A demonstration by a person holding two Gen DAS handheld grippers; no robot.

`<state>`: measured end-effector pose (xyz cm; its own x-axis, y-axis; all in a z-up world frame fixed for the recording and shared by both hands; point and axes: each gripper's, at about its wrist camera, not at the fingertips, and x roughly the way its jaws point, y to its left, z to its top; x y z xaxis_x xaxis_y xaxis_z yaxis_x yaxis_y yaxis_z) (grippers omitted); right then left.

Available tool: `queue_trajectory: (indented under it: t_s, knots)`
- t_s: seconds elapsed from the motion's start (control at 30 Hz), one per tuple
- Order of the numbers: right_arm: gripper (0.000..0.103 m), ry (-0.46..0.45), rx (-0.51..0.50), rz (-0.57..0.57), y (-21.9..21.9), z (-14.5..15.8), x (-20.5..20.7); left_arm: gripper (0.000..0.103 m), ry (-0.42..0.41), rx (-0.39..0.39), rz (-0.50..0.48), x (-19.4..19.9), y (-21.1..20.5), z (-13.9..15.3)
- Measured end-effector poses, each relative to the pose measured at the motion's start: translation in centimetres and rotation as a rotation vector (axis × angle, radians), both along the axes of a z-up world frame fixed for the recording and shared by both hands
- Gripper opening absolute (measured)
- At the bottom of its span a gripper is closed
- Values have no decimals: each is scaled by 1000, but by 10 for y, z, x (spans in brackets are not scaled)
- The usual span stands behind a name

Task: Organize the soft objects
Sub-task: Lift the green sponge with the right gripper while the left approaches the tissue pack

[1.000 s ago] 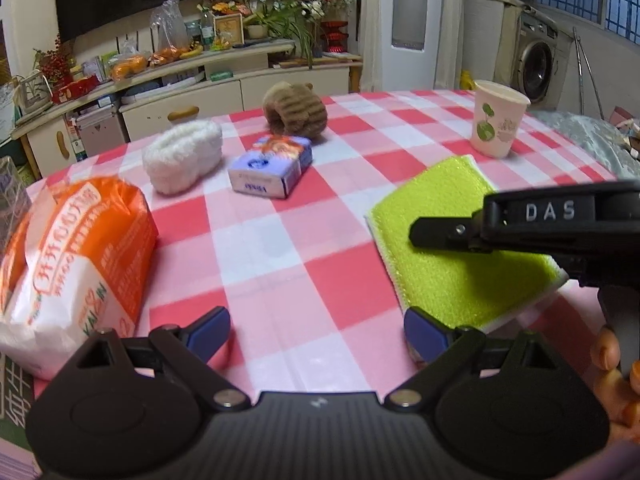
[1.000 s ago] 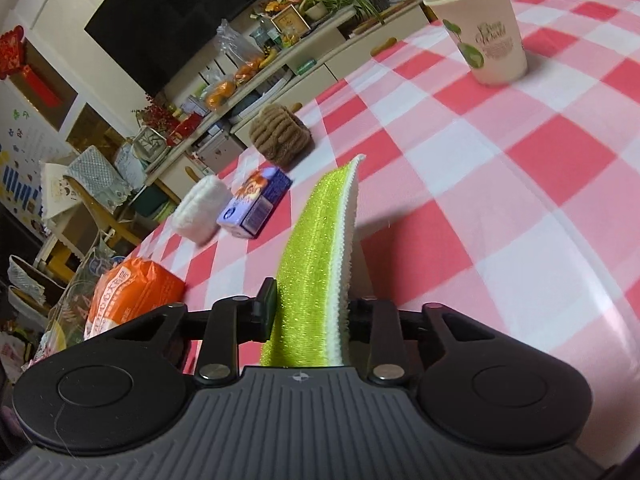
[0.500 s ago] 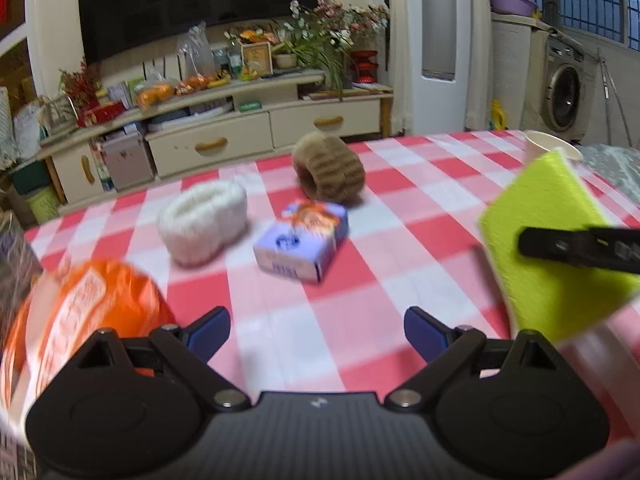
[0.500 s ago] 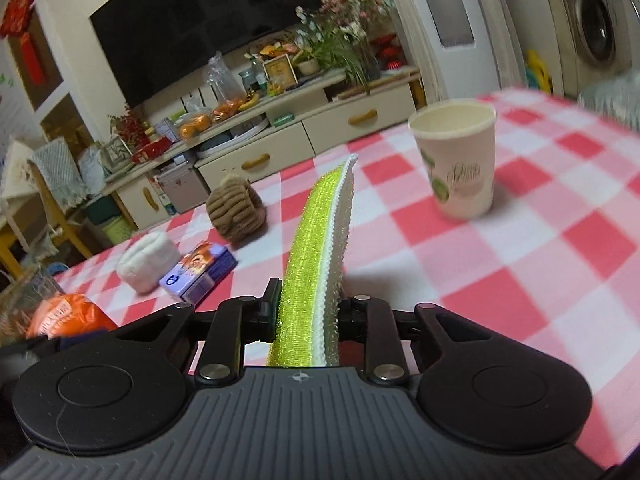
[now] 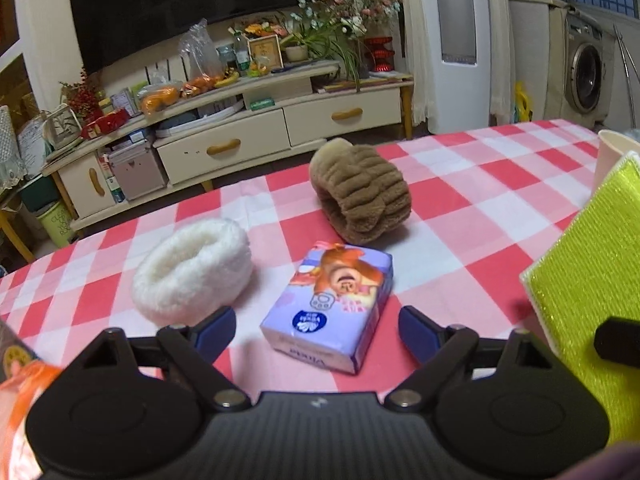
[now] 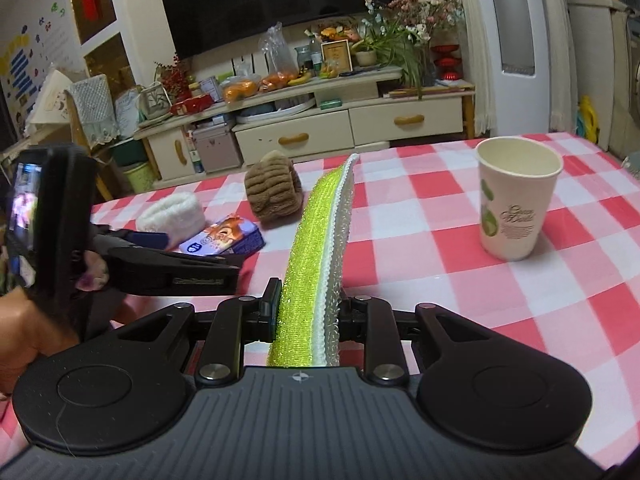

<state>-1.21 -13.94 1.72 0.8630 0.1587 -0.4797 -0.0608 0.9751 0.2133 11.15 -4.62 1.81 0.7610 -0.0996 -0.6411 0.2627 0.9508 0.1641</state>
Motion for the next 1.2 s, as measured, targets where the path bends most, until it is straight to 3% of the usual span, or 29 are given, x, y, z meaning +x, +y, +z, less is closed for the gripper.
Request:
queue_trajectory:
  t_s: [0.2,0.27,0.67,1.2]
  knots:
    - [34,15,11,-8,10,-4,15,71,3,-34,-8,9,0,-2]
    - [34,14,23,-13,9,-3,16,60,7,-56,-22,10,-1,-2]
    - [29,0,27,-17,10,-1,14,56,25,-85,-12,-11,3,-1]
    - [27,-44,-8,8,9,1,-10,56,61,-93,-13,-87,21,3]
